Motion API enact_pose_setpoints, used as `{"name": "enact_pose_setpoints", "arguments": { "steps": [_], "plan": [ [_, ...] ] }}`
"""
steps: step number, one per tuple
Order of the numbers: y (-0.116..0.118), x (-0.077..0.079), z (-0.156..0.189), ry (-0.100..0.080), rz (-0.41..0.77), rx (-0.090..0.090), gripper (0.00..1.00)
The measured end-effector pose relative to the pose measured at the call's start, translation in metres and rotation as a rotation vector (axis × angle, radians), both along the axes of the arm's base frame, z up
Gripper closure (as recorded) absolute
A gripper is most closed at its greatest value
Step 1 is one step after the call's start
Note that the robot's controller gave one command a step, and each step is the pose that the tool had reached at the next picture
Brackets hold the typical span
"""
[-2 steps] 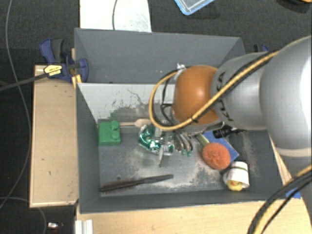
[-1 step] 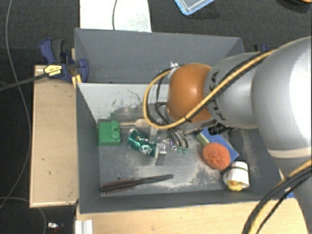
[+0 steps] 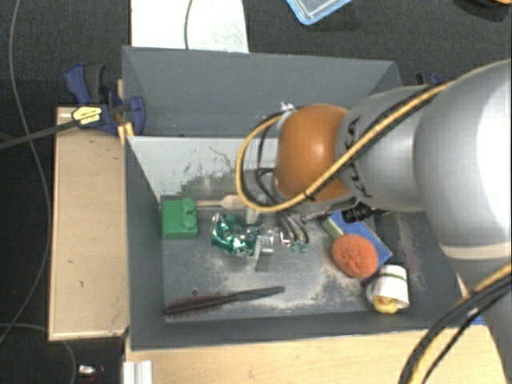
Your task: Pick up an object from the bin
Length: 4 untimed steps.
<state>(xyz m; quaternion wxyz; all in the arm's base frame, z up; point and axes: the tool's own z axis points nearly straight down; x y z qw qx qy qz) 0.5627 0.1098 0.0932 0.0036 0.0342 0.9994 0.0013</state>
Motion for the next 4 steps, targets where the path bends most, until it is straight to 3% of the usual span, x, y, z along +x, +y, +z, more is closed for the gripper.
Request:
{"name": "enact_pose_setpoints", "arguments": {
  "steps": [1,2,3,4],
  "plan": [
    [0.024,0.007,-0.019,-0.007,-0.254,0.003,0.0],
    [0.004,-0.004,-0.021,-0.007,-0.099,0.001,1.0],
    [0.004,-0.004,-0.021,-0.007,-0.099,0.001,1.0],
    [0.003,-0.008,0.006,0.005,-0.099,-0.001,1.0]
  ]
}}
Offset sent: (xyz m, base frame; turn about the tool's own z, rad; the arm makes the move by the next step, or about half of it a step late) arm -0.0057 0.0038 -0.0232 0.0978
